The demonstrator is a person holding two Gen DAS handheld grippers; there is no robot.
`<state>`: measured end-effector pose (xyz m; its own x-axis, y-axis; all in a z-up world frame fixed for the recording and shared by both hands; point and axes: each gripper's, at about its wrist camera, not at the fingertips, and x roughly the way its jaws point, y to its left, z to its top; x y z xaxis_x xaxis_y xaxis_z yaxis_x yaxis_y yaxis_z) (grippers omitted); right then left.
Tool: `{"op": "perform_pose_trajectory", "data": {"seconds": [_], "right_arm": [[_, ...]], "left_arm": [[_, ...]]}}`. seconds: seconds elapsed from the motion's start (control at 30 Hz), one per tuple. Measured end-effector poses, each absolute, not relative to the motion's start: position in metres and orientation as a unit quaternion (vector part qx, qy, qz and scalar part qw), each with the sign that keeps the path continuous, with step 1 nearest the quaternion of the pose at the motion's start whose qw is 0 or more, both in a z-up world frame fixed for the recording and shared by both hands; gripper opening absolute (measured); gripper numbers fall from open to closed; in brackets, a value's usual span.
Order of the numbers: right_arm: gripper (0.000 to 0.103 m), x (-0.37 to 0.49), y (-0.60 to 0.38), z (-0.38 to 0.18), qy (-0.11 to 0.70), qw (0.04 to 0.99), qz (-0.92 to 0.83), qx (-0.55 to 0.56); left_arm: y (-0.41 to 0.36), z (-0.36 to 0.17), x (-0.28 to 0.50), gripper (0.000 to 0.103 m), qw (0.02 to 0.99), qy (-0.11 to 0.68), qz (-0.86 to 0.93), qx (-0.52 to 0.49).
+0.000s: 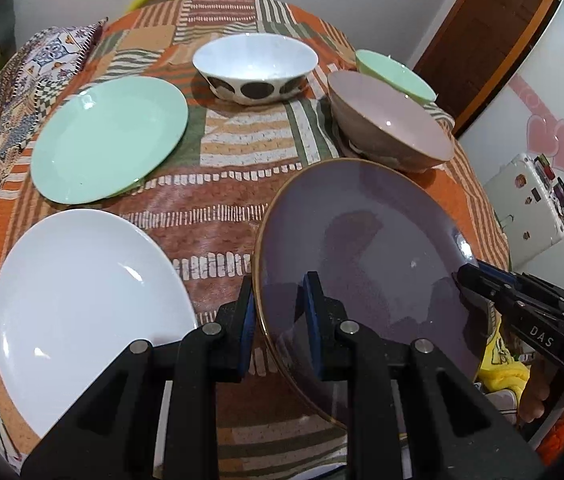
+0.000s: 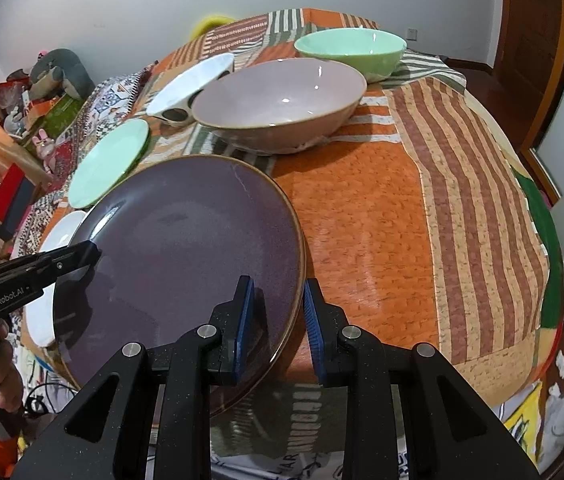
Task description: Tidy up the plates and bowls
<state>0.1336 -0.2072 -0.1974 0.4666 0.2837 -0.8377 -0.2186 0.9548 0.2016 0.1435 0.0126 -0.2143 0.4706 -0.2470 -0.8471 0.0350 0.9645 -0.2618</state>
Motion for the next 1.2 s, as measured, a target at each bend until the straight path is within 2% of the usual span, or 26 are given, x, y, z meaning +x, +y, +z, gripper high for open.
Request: {"op": "perform_pose_trajectory", "data": {"seconds": [0.6,0.7,0.87,0.93,1.2], "right_arm": [[0.022,0.148,-0.21,-0.205,0.496,0.854,0.152,0.032],[0.022,0.148,-0.209,-0.204,0.5,0.852,0.156,0.025],[0.035,0.145,-0.209,-0.202,0.505,0.848,0.16,0.023],[0.035,0.143,-0.21,-0.199,0.5,0.851,0.158,0.021],[0.047,0.129,-0.207,-0.173,0.467,0.87,0.159,0.009]], "left_arm": [[0.015,-0.234,0.156,0.027,0.837,0.525,-0.103,-0.114],[0.01,-0.229,0.154,0.027,0.847,0.52,-0.08,-0.076],[0.009,-0.217,0.146,0.027,0.859,0.504,-0.075,-0.051],[0.013,-0.211,0.142,0.027,0.863,0.498,-0.067,-0.049],[0.035,-0.176,0.119,0.027,0.886,0.458,-0.046,-0.058]]}}
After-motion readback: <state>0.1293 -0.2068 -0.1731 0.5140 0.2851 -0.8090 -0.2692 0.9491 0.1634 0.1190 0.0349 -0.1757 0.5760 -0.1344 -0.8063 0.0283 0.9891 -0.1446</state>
